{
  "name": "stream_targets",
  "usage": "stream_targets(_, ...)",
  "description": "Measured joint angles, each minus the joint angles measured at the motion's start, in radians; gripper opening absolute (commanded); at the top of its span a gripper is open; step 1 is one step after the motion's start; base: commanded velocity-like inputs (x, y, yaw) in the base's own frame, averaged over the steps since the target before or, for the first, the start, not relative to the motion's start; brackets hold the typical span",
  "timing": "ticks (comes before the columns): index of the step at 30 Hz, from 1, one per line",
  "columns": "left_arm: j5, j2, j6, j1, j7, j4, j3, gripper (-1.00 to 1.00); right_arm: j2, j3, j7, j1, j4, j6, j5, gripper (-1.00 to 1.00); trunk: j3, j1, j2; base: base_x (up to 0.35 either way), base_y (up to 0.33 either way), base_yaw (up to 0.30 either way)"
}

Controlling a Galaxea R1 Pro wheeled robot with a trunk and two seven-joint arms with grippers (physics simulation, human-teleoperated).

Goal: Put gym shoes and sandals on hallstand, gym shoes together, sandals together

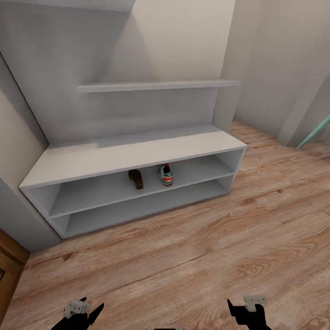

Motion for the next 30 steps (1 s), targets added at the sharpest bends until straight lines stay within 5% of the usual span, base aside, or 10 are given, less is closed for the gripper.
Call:
stream_targets(12,0.000,0.000,0.000,0.000,0.067,0.002,-0.001,1.00,0.001,0.000,-0.006,0.003,0.000,-0.002,-0.001,1.00,0.038,-0.046,0.084,0.000,0.000,-0.300)
stream_targets(30,0.001,0.000,-0.002,0.000,0.078,0.025,-0.001,1.00,0.001,0.000,-0.057,0.012,-0.001,-0.004,-0.002,1.00,0.094,-0.115,0.210,0.000,0.000,-0.300)
